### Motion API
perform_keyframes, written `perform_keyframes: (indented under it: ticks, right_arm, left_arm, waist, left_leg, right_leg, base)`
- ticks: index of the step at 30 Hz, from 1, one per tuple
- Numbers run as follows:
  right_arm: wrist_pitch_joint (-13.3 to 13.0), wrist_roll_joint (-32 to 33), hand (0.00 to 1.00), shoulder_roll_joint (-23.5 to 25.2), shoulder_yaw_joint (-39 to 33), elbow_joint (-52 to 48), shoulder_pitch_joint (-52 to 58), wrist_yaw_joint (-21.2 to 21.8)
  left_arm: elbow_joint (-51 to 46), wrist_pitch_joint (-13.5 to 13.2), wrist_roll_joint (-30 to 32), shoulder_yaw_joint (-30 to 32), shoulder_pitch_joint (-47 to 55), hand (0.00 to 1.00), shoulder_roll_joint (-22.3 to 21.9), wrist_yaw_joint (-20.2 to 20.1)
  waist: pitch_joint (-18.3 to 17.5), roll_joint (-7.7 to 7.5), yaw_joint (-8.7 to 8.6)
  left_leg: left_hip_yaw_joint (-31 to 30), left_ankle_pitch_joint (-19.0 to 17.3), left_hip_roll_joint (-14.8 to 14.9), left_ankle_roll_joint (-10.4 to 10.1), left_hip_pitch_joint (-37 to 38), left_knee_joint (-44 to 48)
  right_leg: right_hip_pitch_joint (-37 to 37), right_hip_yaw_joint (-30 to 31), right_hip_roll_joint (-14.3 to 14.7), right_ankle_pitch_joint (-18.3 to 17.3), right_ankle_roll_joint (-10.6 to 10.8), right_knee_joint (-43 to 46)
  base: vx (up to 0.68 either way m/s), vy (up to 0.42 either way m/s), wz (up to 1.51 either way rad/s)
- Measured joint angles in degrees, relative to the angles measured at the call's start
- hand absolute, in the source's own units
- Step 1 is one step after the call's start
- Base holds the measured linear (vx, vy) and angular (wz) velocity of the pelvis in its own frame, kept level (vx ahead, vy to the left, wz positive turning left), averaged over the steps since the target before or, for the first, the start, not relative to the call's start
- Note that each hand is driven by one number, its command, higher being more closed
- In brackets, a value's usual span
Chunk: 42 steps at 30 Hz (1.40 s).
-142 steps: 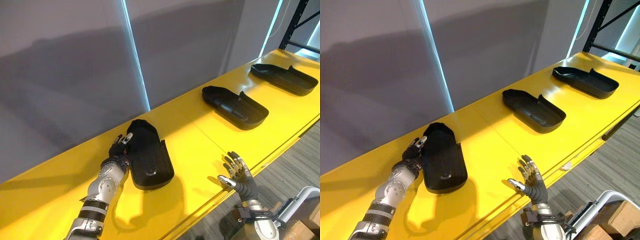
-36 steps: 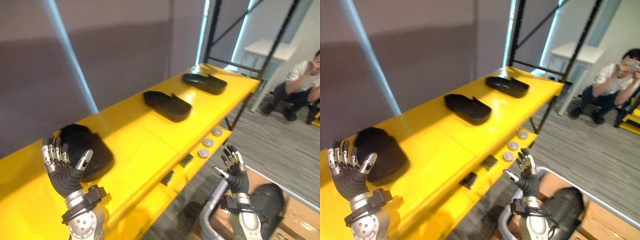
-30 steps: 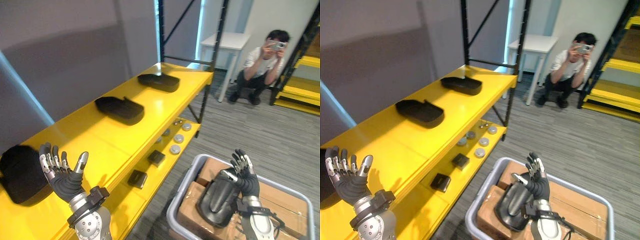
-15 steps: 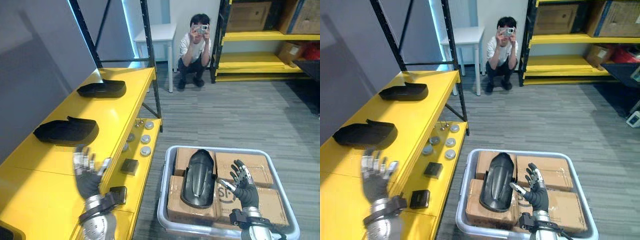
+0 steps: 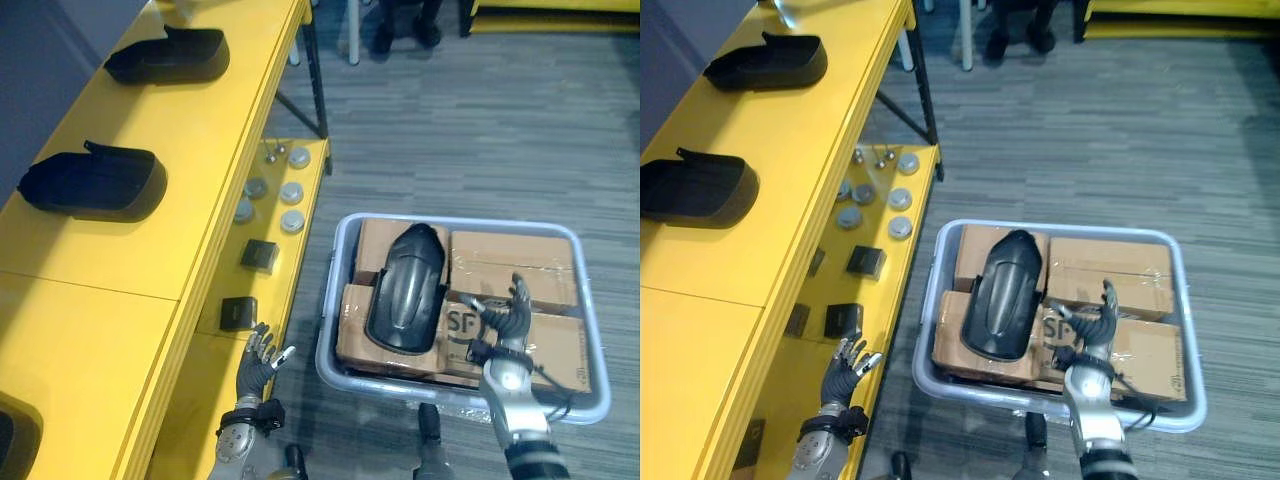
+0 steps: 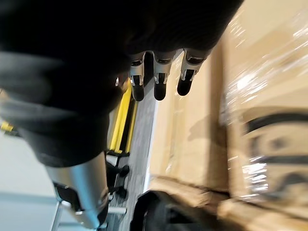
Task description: Walk over and take plastic housings, then place them on the shelf
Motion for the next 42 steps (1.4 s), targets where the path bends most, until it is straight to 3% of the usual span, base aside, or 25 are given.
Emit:
perform_keyframes:
  ticks: [7, 15, 16, 21, 25, 30, 35, 40, 42]
  right_arm:
    - [3.2, 0.0, 0.00, -5.6, 2.8, 8.6, -7.2, 4.3]
    - [8.8, -1.3, 0.00, -5.6, 5.1, 11.9, -8.5, 6.3]
    - [9.5, -3.1, 1.00, -5.5, 5.4, 11.5, -7.6, 6.7]
    - [14.2, -10.2, 1.00, -5.6, 5.6, 7.1, -4.8, 10.5]
    - [21.5, -19.1, 1.00, -5.6, 7.2, 7.1, -4.1, 12.8]
    - [25.3, -20.8, 1.00, -5.6, 7.7, 12.0, -5.3, 12.8]
    - [25.6, -21.1, 1.00, -7.7, 7.9, 22.3, -12.2, 12.8]
    - [23.7, -24.9, 1.00, -11.1, 12.2, 25.8, -17.0, 13.5]
    - [21.9, -27.0, 1.00, -12.2, 14.5, 25.7, -17.9, 14.7]
  left_arm:
    - [11.3, 1.1, -4.1, -1.2, -1.2, 0.00, -0.8, -4.1]
    - [18.1, 1.3, -4.3, -2.3, -1.2, 0.00, -0.9, -6.5]
    - [18.4, 1.3, -4.4, -2.3, -1.1, 0.00, -0.9, -6.5]
    - [19.1, 1.2, -4.4, -2.3, -0.9, 0.00, -0.9, -6.5]
    - [18.4, 1.1, -4.5, -2.3, -0.9, 0.00, -0.9, -6.5]
    - [11.4, 1.0, -6.0, -2.4, -0.5, 0.00, -0.7, -6.4]
    - [1.7, 0.2, -7.8, -4.4, -2.6, 0.00, 0.9, -6.7]
    - [-1.1, 0.4, -11.2, -6.7, -8.5, 0.00, 1.3, -7.6]
    - [-2.1, 1.9, -12.2, -7.0, -10.9, 0.00, 1.3, -7.7]
  waist:
    - [2.1, 0.41, 1.57]
    - [2.9, -0.32, 3.41]
    - [3.0, -0.41, 3.63]
    - [3.3, -0.88, 3.77]
    - [3.4, -1.32, 3.40]
    - [3.4, -1.36, 3.44]
    - [3.4, -1.39, 3.65]
    - [3.4, -1.39, 3.86]
    - [3.4, -1.41, 3.51]
  left_leg:
    - [-2.9, 0.9, 0.6, -0.4, -4.3, 2.0]
    - [-5.1, 0.0, 0.8, -1.0, -6.9, 4.4]
    - [-5.3, -0.1, 0.8, -0.8, -6.9, 4.5]
    - [-5.5, 0.1, 0.8, -0.9, -6.6, 4.3]
    - [-5.6, 0.6, 0.8, -0.9, -6.3, 4.0]
    - [-5.5, 1.1, 0.4, -0.7, -4.2, 2.9]
    - [-5.6, 1.9, -0.1, -0.3, -3.8, 2.2]
    - [-6.1, 2.7, -0.1, -0.6, -3.9, 1.6]
    - [-6.1, 3.1, -0.1, -0.8, -3.8, 1.2]
  right_leg:
    - [-3.0, -2.1, 0.5, -0.7, -0.6, 2.8]
    - [-5.1, -2.9, 0.4, -1.1, -0.7, 6.6]
    - [-5.1, -2.9, 0.4, -1.1, -0.7, 6.9]
    - [-5.2, -2.9, 0.4, -1.2, -0.6, 7.5]
    - [-5.1, -2.9, 0.4, -1.3, -0.4, 7.9]
    - [-3.4, -3.1, 0.0, -1.6, -0.1, 8.0]
    - [-3.3, -3.3, -0.7, -1.7, 0.0, 8.5]
    - [-3.3, -4.0, -0.7, -1.5, -0.2, 8.5]
    - [-3.3, -4.2, -0.7, -1.5, -0.2, 8.5]
  base:
    - [-0.04, -0.027, 0.12]
    - [-0.12, -0.003, 0.09]
    - [-0.09, -0.006, 0.03]
    - [-0.04, -0.011, 0.00]
    - [0.00, 0.000, 0.00]
    - [0.00, 0.001, 0.02]
    - [-0.06, 0.000, 0.05]
    - [-0.03, -0.008, 0.05]
    - [0.00, 0.000, 0.02]
